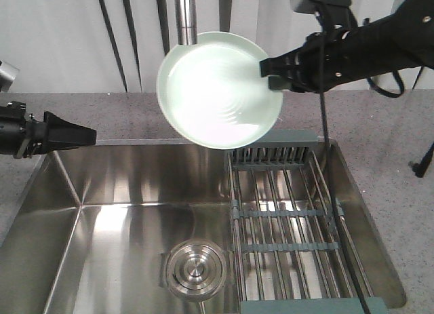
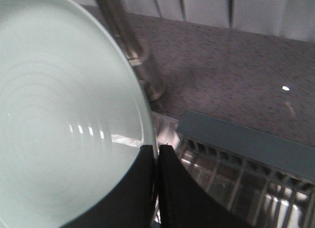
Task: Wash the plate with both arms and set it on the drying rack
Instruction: 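Swing the plate over the sink with the right gripper, tilting it, then lower the plate upright into the drying rack slots with the right gripper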
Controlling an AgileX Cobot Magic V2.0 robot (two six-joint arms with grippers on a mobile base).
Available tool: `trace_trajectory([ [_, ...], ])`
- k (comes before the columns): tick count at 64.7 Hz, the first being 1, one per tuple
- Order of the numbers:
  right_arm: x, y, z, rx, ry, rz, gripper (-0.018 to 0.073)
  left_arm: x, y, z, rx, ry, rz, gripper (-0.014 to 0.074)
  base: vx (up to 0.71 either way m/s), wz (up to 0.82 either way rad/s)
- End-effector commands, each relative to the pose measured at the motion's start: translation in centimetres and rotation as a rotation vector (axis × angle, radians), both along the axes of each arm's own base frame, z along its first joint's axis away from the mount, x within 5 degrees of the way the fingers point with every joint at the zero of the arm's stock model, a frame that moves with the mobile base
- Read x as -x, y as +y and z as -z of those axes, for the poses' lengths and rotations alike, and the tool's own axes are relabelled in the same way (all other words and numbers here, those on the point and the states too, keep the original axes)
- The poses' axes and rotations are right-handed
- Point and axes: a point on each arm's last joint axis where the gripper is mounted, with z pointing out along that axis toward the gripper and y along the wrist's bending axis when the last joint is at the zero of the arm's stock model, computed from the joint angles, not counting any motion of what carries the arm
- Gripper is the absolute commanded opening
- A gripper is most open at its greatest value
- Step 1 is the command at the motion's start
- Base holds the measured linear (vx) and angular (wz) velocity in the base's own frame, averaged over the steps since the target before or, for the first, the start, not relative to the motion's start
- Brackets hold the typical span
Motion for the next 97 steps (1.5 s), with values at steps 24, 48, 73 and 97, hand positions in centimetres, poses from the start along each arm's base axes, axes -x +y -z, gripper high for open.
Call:
trace_trajectory([
  [24, 4.4, 4.5, -1.7, 0.019, 0.104, -0.285, -0.0005, 0.6, -0.4, -2.8, 0.063, -0.076, 0.018, 0.0552, 0.00, 0.00],
  [48, 2.0, 4.7, -3.8, -0.071, -0.190, -0.082, -0.0005, 0.6, -0.4, -2.8, 0.063, -0.076, 0.018, 0.0552, 0.00, 0.00],
  [73, 0.1, -2.4, -3.3, -0.040, -0.143, 0.081, -0.0005, 0.6, -0.4, -2.8, 0.063, -0.076, 0.018, 0.0552, 0.00, 0.00],
  [97, 0.4, -7.5, -1.8, 0.125, 0.005, 0.131, 0.0003, 0.6, -0.4, -2.8, 0.063, -0.076, 0.018, 0.0552, 0.00, 0.00],
])
